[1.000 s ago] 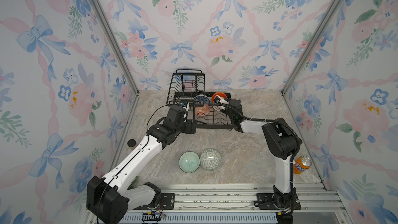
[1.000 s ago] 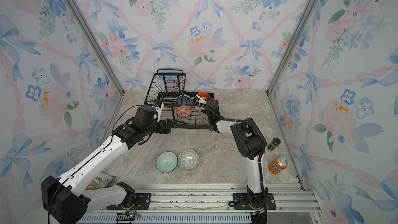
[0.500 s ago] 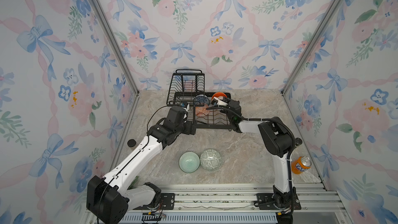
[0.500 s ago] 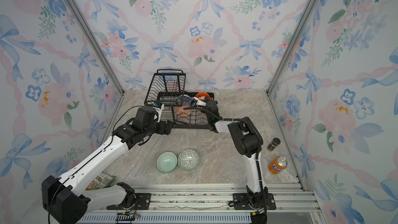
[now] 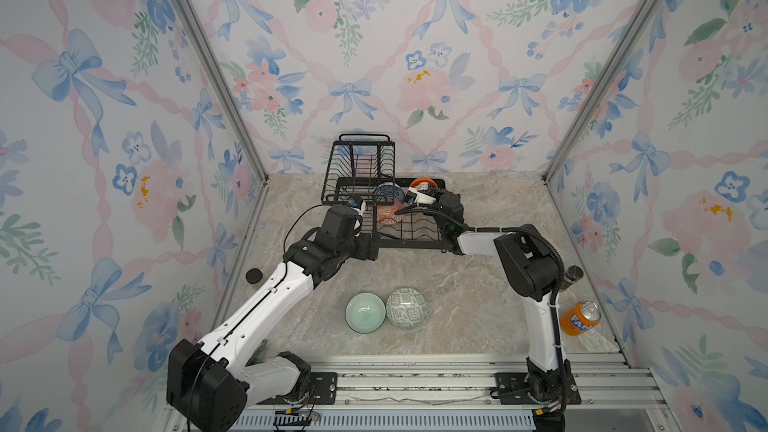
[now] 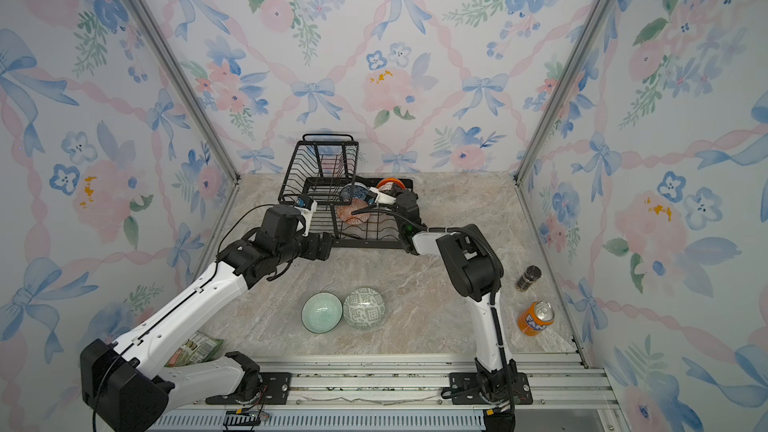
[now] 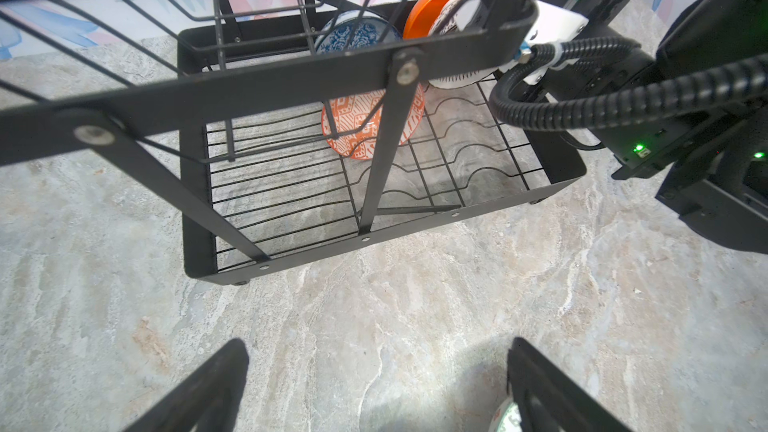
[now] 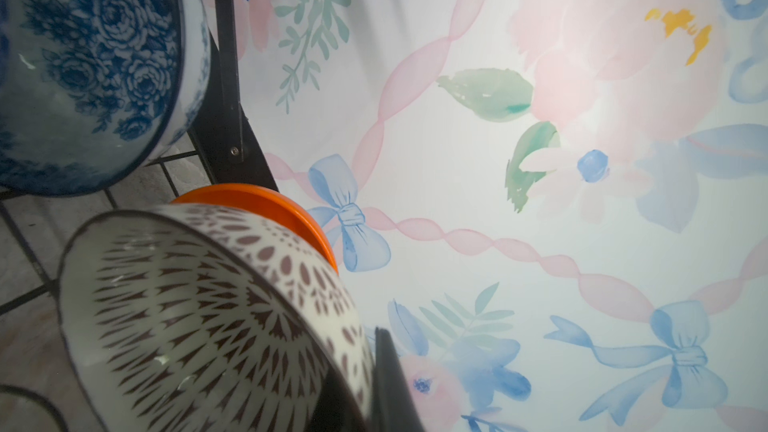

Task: Load the bowls into the dish rack
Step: 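Lower the starburst bowl upright into the slots beside the orange bowl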

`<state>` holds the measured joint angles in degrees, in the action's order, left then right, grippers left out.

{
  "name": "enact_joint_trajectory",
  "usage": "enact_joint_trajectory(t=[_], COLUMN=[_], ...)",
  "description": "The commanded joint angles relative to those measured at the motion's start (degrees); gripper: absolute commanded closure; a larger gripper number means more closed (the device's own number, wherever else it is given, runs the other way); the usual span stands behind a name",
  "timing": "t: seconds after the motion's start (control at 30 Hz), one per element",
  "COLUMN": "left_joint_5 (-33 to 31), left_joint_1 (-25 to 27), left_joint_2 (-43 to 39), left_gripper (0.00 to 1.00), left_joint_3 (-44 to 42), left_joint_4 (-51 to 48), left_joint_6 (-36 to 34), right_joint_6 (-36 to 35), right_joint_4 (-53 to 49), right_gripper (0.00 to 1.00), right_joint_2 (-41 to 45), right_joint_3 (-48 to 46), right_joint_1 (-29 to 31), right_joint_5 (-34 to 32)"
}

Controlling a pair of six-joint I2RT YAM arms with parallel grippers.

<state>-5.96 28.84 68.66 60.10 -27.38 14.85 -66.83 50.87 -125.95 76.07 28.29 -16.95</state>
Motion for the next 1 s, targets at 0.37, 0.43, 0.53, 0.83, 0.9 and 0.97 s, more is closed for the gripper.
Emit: enact_joint_trajectory(t=[0.37,0.43,0.53,0.83,0.9,0.97], left_joint_5=[0.94,0.93,0.95,0.92,0.94,0.9], left_joint_1=[-0.45,-0.45,-0.45,-0.45,-0.45,-0.54], left_joint_2=[-1.39,-1.34,-1.37,-1.6,-1.74,-1.78], left_gripper=[0.02,0.02,0.02,0.02,0.02,0.02], left_joint_3=[-0.8,-0.83,-0.78,-1.25,-1.36,-1.36], left_joint_4=[-0.33,-0.39,-0.35,-0.32,-0.35,-0.35], left_joint_6=[-0.35,-0.35,-0.47,-0.44,-0.44,-0.48], right_joint_6=[-5.59,-5.67,-5.68,-4.93,-4.81,-4.8], right_joint_4=[8.08,8.19,8.1,7.97,8.19,8.19], right_gripper=[1.0,1.0,1.0,1.0,1.0,1.0], right_joint_2=[-3.29,-3.16,-3.08,-2.66,-2.54,-2.55], right_joint_3=[2.78,2.54,2.0,0.54,0.04,-0.26], right_joint_1=[0.84,0.82,0.8,0.71,0.76,0.71], right_joint_5=[0.35,0.5,0.93,1.5,1.83,1.78])
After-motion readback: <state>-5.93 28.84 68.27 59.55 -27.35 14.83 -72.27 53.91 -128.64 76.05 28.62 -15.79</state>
